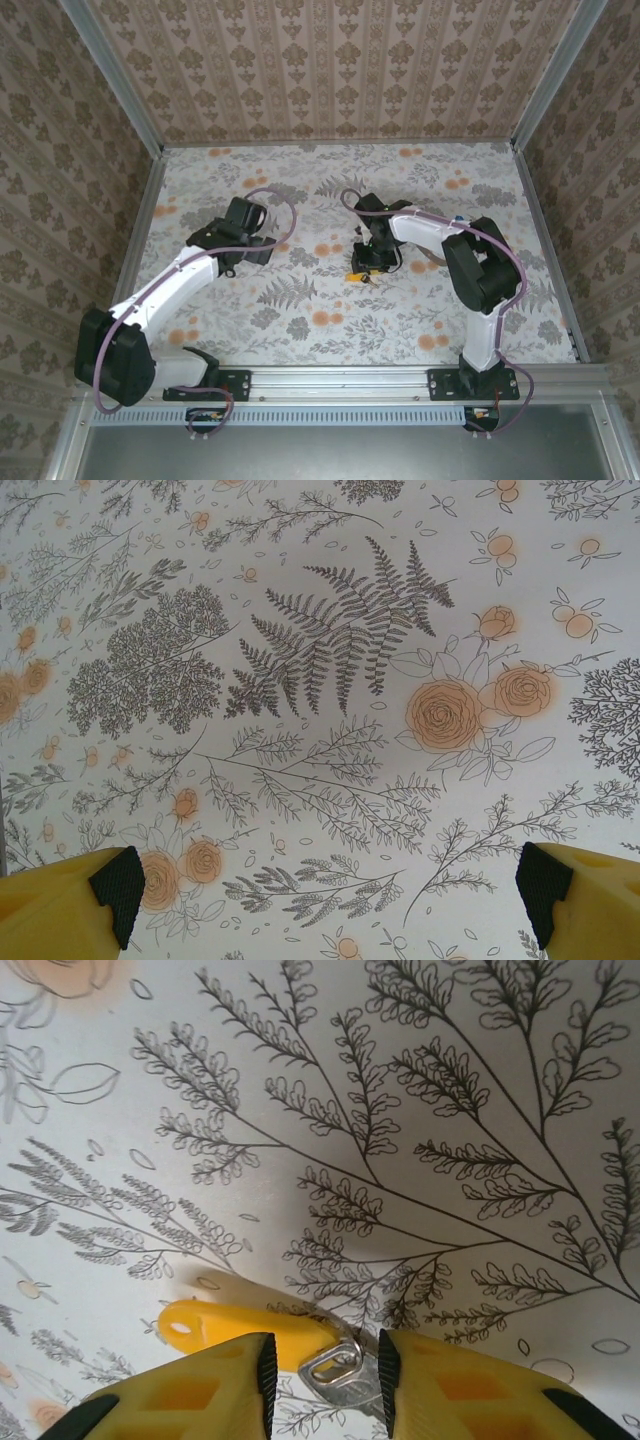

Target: Put the keys on the keyring

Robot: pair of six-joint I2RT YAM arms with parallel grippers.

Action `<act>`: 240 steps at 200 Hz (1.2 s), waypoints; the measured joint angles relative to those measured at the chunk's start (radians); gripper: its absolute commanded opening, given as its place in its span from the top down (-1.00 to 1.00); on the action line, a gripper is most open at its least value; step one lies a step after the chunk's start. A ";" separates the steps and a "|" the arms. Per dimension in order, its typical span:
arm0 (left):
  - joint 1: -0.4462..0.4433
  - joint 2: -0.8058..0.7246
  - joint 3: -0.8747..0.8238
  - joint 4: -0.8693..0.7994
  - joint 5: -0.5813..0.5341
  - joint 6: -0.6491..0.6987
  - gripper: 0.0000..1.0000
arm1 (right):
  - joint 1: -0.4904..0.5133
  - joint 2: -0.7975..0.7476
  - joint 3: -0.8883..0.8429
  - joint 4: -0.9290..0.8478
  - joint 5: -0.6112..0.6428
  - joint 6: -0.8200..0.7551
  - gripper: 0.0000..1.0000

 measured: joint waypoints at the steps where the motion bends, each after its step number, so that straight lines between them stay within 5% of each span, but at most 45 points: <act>1: 0.000 0.000 0.000 0.000 0.000 0.000 -1.00 | 0.000 0.000 0.000 0.000 0.000 0.000 0.31; 149: -0.012 0.006 0.000 -0.001 0.038 0.001 -1.00 | 0.024 0.004 -0.013 0.035 -0.061 0.014 0.91; 240: -0.013 0.006 0.000 0.000 0.087 0.031 -1.00 | 0.246 -0.010 -0.033 0.132 -0.116 0.216 0.84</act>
